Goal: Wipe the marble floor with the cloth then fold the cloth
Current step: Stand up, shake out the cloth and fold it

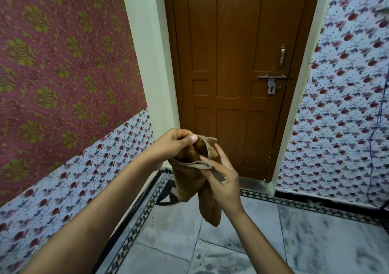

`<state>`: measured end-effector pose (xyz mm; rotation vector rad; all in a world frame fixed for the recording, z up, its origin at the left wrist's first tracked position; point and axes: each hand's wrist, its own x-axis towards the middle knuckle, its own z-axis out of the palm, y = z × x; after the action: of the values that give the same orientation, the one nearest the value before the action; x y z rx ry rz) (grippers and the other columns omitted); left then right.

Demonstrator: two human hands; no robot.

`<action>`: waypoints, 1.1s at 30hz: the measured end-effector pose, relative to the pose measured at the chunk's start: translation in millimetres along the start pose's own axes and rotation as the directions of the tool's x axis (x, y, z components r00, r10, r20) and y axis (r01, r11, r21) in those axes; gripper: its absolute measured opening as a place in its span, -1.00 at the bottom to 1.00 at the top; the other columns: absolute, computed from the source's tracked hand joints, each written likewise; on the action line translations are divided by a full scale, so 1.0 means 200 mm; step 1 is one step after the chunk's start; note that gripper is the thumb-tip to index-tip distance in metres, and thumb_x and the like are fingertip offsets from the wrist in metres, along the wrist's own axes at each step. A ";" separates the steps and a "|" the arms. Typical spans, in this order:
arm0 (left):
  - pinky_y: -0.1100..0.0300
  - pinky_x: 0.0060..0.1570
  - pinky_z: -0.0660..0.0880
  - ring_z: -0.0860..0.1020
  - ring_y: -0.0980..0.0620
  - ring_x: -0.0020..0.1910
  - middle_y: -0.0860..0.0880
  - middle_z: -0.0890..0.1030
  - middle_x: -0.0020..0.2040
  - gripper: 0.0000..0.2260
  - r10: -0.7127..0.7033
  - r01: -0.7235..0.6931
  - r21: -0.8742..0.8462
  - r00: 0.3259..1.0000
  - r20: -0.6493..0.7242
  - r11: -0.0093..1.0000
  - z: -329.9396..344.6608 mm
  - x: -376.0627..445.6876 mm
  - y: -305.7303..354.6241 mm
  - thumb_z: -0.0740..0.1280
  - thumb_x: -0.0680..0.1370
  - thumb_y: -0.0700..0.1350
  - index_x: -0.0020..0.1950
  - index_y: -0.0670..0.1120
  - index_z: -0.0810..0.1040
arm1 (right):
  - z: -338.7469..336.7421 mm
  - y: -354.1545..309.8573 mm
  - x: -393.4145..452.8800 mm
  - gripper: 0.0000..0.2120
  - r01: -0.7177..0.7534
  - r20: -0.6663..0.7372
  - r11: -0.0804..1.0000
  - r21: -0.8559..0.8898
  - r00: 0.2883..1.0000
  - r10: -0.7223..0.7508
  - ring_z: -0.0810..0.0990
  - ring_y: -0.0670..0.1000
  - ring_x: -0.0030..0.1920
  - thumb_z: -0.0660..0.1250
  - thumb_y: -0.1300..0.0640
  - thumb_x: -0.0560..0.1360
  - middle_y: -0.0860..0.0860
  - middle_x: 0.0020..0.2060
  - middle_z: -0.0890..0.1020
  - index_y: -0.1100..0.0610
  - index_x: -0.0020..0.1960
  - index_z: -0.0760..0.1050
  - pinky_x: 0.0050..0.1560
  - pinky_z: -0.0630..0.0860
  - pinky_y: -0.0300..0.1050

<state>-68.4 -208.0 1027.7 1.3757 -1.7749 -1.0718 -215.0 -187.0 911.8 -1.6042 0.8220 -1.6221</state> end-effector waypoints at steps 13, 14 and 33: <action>0.36 -0.29 0.47 0.54 0.07 -0.10 -0.04 0.55 -0.03 -0.86 0.053 -0.090 0.252 0.988 0.148 0.964 -0.07 -0.05 0.02 0.22 0.59 -0.15 0.02 -0.07 0.57 | -0.07 -0.15 0.08 -0.86 -0.146 -0.025 0.959 0.244 0.987 0.157 0.64 0.00 0.01 0.37 0.22 0.42 -0.03 -0.10 0.70 0.05 -0.06 0.65 0.01 0.58 -0.13; 0.38 -0.34 0.47 0.55 0.06 -0.13 -0.05 0.56 -0.03 -0.89 0.058 -0.090 0.311 0.992 0.110 0.946 -0.08 -0.05 0.02 0.26 0.57 -0.15 0.00 -0.06 0.58 | -0.08 -0.15 0.08 -0.85 -0.162 -0.024 0.965 0.208 0.985 0.170 0.64 -0.02 -0.01 0.37 0.24 0.44 -0.06 -0.12 0.70 0.05 -0.06 0.63 -0.01 0.59 -0.15; 0.26 -0.18 0.48 0.54 0.05 -0.09 0.07 0.54 -0.16 -0.82 0.184 -0.244 0.632 0.970 0.160 0.736 -0.02 -0.04 0.21 0.26 0.56 0.01 0.07 -0.03 0.55 | -0.22 -0.34 0.31 -0.76 -0.105 0.129 0.994 -0.014 0.986 0.106 0.67 0.03 -0.22 0.26 0.23 0.54 0.09 -0.18 0.67 -0.04 0.05 0.28 -0.26 0.60 -0.14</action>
<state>-82.2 -195.7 1066.7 1.4560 -2.4427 -0.3834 -262.0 -202.9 1002.4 -1.6244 0.8306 -1.4269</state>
